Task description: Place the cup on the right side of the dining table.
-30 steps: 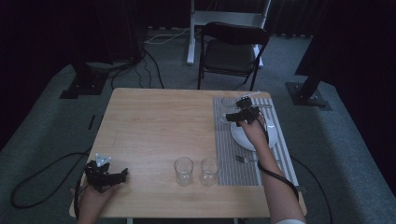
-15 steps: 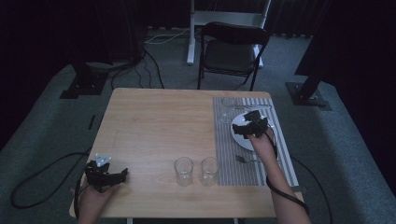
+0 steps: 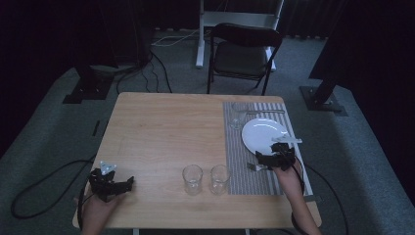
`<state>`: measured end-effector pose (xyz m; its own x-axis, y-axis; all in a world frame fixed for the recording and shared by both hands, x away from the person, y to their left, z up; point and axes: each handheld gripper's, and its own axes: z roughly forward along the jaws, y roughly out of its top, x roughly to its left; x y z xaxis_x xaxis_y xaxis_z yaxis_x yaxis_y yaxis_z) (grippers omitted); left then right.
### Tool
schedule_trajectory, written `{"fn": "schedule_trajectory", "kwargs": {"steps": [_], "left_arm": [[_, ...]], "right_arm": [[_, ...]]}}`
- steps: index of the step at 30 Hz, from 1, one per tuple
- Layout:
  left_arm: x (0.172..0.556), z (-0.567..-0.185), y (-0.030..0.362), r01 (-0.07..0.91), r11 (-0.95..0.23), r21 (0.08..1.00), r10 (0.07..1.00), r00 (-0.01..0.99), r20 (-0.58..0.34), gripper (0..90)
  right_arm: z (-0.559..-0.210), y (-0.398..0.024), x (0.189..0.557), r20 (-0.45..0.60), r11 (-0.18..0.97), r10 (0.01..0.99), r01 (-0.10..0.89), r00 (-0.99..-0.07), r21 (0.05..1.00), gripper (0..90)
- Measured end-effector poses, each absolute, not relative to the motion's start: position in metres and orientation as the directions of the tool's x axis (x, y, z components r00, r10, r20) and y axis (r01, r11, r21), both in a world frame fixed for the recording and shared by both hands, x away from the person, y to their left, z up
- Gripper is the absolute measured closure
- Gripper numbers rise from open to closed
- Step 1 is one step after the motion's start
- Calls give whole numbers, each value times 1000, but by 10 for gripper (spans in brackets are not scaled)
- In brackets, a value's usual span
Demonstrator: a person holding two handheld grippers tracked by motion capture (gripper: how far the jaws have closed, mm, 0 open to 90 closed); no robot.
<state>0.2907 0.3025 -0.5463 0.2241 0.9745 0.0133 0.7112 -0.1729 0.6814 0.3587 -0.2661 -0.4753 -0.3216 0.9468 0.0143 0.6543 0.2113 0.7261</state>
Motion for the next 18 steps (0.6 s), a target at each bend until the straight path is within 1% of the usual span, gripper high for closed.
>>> {"fn": "schedule_trajectory", "kwargs": {"steps": [4, 6, 18], "left_arm": [[291, -546, 303, 711, -173, 681, 975, 224, 13, 3], [291, -546, 303, 711, -173, 681, 975, 224, 14, 3], [291, -546, 302, 711, -171, 682, 975, 223, 12, 3]], "right_arm": [[-481, -273, 347, 22, 197, 951, 658, -308, 727, 110], [-488, -277, 336, 4, 207, 953, 665, -302, 717, 110], [-514, -299, 296, 32, 174, 962, 695, -273, 697, 110]]}}
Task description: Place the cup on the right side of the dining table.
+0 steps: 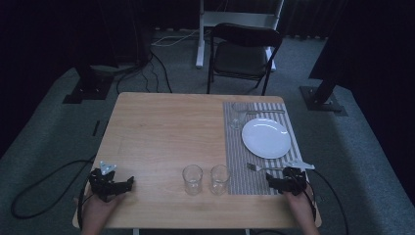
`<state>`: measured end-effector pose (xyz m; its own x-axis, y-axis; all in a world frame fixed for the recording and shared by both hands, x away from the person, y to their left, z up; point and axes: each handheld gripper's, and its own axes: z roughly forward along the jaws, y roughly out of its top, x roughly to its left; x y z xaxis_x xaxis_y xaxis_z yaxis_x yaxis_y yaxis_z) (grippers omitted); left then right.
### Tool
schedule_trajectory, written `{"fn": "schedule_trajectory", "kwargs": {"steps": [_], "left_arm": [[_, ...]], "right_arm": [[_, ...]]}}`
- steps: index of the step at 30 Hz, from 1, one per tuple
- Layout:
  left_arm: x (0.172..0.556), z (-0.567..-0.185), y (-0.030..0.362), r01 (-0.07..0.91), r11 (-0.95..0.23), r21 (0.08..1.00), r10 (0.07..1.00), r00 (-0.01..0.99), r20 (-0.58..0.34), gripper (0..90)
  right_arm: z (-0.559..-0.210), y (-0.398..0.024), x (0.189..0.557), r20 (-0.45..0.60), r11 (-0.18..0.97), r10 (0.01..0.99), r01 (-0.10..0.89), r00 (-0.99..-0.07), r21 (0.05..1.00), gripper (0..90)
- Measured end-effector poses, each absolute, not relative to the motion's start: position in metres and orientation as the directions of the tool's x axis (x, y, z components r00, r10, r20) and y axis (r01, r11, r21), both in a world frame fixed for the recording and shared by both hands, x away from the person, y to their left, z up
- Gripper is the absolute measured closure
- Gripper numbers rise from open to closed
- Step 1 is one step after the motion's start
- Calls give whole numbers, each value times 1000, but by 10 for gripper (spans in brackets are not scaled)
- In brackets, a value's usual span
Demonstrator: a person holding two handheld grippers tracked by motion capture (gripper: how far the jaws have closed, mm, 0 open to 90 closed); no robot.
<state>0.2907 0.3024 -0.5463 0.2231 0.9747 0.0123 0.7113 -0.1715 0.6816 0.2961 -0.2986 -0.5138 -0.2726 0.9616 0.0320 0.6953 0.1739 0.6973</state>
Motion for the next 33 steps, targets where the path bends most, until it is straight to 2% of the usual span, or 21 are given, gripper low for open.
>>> {"fn": "schedule_trajectory", "kwargs": {"steps": [14, 19, 22, 33], "left_arm": [[291, -546, 302, 712, -171, 681, 975, 223, 12, 3], [291, -546, 302, 712, -171, 681, 975, 223, 12, 3], [291, -546, 302, 712, -171, 681, 975, 223, 12, 3], [291, -546, 302, 712, -171, 681, 975, 223, 12, 3]], "right_arm": [[-538, -328, 265, 44, 129, 972, 678, -231, 723, 110], [-544, -336, 260, 81, 97, 972, 694, -219, 714, 110], [-549, -332, 258, 13, 145, 976, 691, -218, 708, 110], [-551, -330, 256, 10, 130, 980, 678, -199, 723, 110]]}}
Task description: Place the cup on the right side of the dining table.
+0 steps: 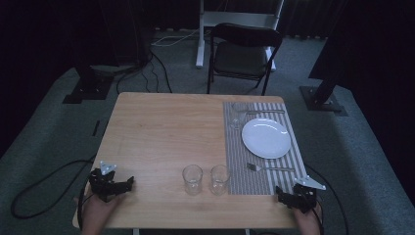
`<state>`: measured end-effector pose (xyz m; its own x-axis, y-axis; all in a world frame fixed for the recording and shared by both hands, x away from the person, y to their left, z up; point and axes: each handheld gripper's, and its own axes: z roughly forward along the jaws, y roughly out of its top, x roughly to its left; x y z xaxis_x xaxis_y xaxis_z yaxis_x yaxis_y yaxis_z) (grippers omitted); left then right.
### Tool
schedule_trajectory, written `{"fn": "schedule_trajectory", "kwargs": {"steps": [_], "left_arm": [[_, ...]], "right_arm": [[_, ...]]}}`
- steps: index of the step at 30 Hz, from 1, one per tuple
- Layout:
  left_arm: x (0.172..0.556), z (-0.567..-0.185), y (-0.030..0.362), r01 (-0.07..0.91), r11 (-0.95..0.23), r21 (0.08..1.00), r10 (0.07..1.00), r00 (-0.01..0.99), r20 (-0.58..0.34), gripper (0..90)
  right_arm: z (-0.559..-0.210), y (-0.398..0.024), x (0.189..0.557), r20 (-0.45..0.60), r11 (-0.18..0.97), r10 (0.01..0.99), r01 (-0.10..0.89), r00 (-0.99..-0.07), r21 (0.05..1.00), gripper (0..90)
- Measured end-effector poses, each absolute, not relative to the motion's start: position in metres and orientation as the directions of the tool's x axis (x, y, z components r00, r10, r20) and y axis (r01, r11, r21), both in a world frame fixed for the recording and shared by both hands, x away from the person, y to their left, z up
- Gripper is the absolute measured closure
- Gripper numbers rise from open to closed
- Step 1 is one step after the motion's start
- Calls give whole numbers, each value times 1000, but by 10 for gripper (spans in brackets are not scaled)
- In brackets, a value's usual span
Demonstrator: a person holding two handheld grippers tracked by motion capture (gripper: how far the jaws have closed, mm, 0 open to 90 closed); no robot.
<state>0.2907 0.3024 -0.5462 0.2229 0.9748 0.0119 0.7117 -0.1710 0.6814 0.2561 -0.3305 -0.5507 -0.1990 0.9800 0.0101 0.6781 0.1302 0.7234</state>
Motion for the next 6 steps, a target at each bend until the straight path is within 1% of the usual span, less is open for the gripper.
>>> {"fn": "schedule_trajectory", "kwargs": {"steps": [6], "left_arm": [[290, -546, 302, 712, -171, 681, 975, 223, 12, 3]], "right_arm": [[-551, -331, 257, 17, 129, 979, 678, -204, 724, 110]]}}
